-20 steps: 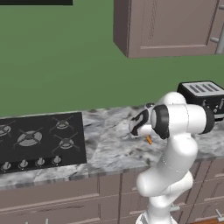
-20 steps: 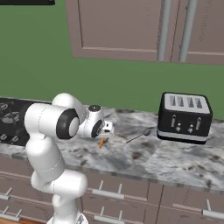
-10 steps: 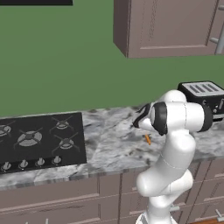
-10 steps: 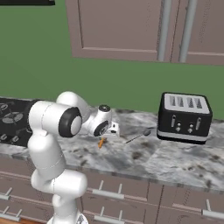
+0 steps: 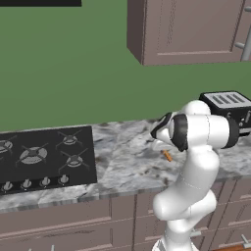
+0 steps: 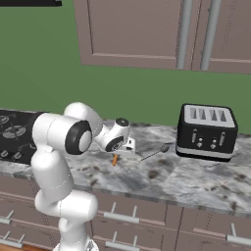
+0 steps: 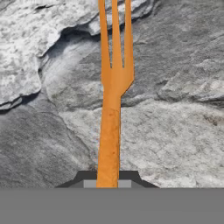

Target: Organize the utensils by type. Pick up the wooden spoons from the counter and place them in the open cabinet. Then pick up the metallic utensils from the counter and place them in the open drawer.

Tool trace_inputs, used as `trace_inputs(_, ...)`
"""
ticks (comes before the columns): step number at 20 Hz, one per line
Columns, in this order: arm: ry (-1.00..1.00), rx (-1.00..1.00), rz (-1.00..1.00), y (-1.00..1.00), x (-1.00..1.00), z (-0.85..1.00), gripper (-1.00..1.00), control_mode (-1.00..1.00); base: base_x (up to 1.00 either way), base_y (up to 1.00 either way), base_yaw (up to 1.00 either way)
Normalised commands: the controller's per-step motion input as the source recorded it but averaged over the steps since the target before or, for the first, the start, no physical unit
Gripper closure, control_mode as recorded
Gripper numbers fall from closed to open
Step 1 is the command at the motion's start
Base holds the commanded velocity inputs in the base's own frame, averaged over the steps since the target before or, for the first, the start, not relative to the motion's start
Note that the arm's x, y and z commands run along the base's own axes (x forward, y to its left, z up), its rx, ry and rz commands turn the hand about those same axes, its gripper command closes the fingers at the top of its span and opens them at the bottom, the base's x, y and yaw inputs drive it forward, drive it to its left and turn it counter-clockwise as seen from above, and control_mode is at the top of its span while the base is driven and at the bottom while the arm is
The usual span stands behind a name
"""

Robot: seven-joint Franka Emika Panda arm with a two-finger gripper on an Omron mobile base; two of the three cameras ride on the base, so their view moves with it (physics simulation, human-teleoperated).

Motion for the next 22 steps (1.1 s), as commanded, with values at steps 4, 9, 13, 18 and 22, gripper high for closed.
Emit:
trace_inputs(4,-0.17,0.0,0.04,0.0,-0.28,0.33,1.0,-1.0,0.0,0.0,0.0)
trace_inputs(9,-0.04,0.0,0.04,-0.01,-0.21,0.94,1.0,-1.0,0.0,0.0,0.0)
trace_inputs(13,0.04,0.01,0.02,-0.01,-0.44,1.0,1.0,-1.0,0.0,0.0,0.0)
trace_inputs(18,0.05,0.0,0.0,0.0,-0.81,1.0,1.0,-1.0,0.0,0.0,0.0)
trace_inputs(22,0.0,-0.03,0.0,0.06,-1.0,0.96,1.0,-1.0,0.0,0.0,0.0)
